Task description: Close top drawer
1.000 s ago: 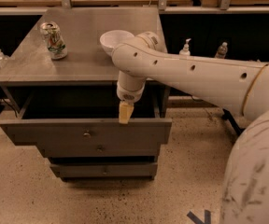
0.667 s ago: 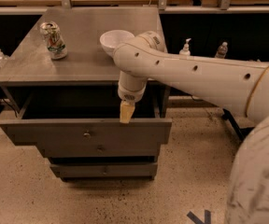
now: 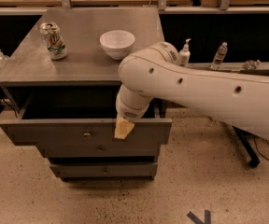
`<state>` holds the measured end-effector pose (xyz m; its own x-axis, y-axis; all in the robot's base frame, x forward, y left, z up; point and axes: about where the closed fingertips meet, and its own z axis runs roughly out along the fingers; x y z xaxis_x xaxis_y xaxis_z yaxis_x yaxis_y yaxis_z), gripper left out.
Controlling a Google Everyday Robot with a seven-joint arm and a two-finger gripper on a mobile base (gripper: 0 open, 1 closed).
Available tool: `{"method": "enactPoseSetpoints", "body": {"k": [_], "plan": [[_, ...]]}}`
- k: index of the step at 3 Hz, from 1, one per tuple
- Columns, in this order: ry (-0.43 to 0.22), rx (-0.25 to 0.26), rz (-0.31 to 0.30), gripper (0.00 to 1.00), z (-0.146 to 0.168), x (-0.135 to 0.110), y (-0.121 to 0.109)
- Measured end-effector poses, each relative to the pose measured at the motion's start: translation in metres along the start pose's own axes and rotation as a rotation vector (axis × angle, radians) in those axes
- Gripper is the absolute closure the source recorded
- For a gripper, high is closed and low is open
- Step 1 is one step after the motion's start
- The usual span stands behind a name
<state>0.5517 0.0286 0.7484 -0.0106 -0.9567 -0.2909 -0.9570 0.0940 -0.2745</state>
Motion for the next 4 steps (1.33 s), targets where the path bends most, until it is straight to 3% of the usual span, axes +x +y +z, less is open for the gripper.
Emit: {"method": "enactPoseSetpoints", "body": {"k": [1,3,4], "plan": [[-0.030,-0.011,-0.005,0.50,-0.004,-0.008,0.032],[-0.064,-0.045,0.014,1.00,0.028,-0.014,0.063],[-0.067,-0.043,0.021,1.00,0.042,-0.013,0.064]]}}
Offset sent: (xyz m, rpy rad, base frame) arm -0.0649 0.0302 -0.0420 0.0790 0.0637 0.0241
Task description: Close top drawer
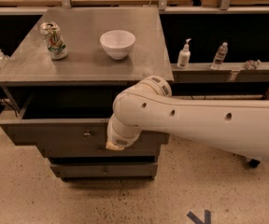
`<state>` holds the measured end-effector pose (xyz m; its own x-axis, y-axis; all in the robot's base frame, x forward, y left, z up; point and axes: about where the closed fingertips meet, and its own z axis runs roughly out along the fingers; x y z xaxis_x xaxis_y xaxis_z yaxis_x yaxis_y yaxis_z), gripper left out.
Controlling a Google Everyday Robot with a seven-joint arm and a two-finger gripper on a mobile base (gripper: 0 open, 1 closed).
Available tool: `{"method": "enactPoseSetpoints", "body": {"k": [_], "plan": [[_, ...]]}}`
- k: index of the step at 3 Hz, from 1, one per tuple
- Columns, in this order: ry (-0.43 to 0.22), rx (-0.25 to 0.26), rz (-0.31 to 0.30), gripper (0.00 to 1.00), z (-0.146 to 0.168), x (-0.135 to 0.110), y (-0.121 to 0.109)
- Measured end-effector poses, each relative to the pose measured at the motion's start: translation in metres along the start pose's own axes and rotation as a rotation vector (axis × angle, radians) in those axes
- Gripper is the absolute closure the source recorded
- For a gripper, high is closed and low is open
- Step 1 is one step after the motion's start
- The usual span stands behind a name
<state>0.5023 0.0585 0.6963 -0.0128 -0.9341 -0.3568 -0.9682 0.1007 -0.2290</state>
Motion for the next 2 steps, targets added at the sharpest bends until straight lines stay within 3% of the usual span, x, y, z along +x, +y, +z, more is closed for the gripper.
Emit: {"method": "enactPoseSetpoints", "body": {"k": [2], "plan": [[0.004,-0.021,-0.004,1.00,0.029,0.007,-0.007]]}}
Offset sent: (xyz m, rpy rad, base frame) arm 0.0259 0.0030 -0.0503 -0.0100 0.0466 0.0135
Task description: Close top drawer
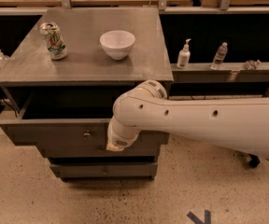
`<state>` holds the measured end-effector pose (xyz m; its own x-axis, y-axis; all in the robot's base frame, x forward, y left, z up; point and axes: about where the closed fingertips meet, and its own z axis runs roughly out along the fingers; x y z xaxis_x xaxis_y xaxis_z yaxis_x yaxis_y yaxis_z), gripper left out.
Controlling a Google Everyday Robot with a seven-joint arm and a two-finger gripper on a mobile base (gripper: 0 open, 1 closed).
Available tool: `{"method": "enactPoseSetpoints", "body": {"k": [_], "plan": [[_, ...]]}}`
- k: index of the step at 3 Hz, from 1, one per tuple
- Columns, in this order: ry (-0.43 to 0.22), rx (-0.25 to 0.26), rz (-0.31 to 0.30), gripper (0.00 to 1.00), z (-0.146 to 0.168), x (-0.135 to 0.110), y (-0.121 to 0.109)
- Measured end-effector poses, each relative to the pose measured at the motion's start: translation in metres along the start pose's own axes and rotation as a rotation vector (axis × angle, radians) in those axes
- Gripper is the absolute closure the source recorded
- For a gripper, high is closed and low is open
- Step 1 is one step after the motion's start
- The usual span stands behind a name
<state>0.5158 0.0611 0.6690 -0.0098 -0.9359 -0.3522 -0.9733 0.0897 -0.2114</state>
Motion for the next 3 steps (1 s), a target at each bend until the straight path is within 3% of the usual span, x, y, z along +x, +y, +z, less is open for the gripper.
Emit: {"method": "enactPoseSetpoints", "body": {"k": [2,3], "plan": [[0.030,0.013,-0.003,1.00,0.046,0.009,-0.010],[0.061,0.031,-0.004,1.00,0.072,0.013,-0.032]]}}
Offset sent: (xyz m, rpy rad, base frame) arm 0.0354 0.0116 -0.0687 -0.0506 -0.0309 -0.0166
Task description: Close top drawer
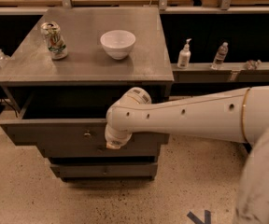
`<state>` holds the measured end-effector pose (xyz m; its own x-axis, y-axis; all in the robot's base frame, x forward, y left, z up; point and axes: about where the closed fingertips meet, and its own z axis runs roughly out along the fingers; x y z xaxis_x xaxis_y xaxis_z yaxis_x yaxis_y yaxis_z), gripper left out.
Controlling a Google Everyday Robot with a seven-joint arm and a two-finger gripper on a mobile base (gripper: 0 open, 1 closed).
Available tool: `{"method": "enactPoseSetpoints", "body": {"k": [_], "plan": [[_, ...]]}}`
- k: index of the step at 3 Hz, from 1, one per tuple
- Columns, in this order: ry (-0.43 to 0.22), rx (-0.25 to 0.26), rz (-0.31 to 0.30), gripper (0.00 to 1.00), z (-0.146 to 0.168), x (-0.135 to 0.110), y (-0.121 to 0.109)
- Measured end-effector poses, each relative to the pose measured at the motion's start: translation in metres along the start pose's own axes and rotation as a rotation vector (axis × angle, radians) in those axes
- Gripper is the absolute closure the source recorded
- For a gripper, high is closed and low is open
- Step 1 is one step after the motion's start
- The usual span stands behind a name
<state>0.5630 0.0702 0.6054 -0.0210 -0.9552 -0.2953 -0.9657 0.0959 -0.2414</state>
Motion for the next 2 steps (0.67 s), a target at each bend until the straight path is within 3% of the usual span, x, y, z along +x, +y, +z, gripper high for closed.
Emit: {"method": "enactPoseSetpoints", "body": {"k": [1,2], "plan": [[0.007,0.010,0.003,1.00,0.008,0.001,-0.015],[-0.025,0.018,0.041,1.00,0.018,0.006,-0.064]]}}
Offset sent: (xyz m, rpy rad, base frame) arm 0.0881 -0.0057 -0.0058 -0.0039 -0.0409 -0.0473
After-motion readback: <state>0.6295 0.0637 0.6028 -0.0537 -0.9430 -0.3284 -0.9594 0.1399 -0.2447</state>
